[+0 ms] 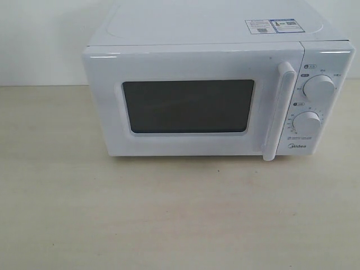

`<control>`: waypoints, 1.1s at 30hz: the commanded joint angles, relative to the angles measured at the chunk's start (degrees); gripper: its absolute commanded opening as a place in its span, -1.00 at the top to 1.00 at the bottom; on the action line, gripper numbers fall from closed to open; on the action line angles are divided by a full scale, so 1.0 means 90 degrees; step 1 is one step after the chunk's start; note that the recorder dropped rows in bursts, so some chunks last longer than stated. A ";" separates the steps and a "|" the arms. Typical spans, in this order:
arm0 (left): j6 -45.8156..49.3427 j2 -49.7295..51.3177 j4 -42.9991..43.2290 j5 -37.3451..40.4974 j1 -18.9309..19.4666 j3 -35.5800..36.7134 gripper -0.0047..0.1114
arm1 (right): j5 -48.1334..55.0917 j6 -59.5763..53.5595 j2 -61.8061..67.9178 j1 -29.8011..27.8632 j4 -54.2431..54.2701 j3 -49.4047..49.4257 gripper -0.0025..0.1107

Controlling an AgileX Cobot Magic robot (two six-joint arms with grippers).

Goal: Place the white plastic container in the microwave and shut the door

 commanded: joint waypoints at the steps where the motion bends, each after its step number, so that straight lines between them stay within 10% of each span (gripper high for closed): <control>1: 0.0050 -0.0044 0.0025 0.0018 0.0000 0.0024 0.85 | -0.0110 -0.0017 -0.0030 -0.0041 -0.0046 -0.0003 0.96; 33: 0.0049 -0.0044 0.0025 0.0018 0.0447 0.0024 0.85 | -0.0110 -0.0017 -0.0030 -0.0041 -0.0046 -0.0003 0.96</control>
